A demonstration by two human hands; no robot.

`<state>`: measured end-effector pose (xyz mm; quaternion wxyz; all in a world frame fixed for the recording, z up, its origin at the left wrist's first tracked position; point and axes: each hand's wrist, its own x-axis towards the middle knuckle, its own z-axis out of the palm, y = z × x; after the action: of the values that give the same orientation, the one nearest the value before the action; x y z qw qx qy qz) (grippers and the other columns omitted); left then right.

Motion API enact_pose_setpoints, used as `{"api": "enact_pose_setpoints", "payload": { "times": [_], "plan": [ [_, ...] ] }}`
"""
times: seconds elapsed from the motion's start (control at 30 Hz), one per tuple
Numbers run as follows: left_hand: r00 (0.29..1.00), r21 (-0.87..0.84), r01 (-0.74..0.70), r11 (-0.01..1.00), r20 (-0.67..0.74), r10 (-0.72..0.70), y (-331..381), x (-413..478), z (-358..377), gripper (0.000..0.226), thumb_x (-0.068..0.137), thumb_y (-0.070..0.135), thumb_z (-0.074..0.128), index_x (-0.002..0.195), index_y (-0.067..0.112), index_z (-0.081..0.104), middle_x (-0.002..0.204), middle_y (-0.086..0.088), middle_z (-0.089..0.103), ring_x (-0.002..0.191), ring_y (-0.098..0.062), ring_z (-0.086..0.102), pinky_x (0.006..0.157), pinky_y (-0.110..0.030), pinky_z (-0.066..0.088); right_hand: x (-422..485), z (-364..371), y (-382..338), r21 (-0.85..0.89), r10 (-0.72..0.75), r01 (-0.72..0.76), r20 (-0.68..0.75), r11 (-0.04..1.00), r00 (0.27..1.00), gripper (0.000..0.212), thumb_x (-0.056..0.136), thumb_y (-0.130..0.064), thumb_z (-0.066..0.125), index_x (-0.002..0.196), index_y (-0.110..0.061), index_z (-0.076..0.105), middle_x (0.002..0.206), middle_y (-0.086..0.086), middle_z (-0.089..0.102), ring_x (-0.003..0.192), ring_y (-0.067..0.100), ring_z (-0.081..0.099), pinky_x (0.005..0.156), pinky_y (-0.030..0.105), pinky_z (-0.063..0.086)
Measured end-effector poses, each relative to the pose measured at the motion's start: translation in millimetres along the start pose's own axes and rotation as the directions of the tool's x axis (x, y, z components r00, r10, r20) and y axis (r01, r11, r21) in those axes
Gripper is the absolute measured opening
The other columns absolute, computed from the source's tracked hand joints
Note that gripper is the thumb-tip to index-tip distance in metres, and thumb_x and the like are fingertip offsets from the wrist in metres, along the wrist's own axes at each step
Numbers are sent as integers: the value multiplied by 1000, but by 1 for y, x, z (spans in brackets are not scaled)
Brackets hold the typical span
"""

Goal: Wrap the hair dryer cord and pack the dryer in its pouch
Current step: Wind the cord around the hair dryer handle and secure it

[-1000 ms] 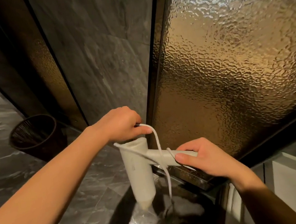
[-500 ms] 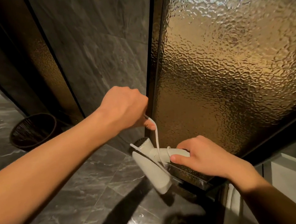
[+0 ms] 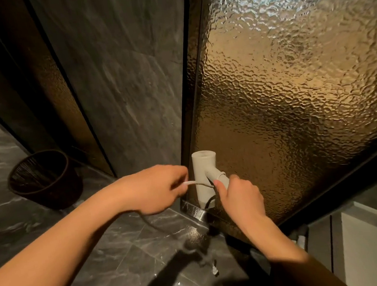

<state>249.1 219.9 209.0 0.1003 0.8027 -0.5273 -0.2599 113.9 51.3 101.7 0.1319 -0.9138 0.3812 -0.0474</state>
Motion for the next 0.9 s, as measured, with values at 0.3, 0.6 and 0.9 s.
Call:
{"api": "enact_pose_setpoints", "payload": {
  "times": [0.3, 0.6, 0.9],
  "plan": [
    [985, 188, 19, 982, -175, 15, -47, 1, -1, 7, 98, 43, 50, 92, 39, 53, 81, 10, 65, 76, -16, 63, 69, -40, 53, 6, 13, 6, -93, -126, 147, 196, 985, 972, 46, 98, -59, 44, 98, -17, 62, 89, 5, 70, 80, 29, 66, 62, 37, 47],
    [823, 443, 188, 877, -559, 106, -80, 33, -11, 57, 81, 80, 39, 79, 24, 35, 69, 0, 58, 70, -28, 65, 52, -32, 35, 5, -6, -1, 305, -481, 374, 622, 876, 618, 48, 86, -63, 60, 74, -17, 70, 67, 1, 65, 57, 8, 55, 57, 33, 40],
    [766, -358, 238, 903, -502, -402, -93, 60, 40, 65, 76, 74, 62, 61, 12, 46, 56, 1, 49, 54, -13, 46, 57, -36, 39, -6, -58, -11, 871, -737, 115, 326, 478, 592, 47, 89, -49, 68, 104, -5, 78, 73, 10, 73, 59, 11, 62, 54, 19, 48]
  ]
}}
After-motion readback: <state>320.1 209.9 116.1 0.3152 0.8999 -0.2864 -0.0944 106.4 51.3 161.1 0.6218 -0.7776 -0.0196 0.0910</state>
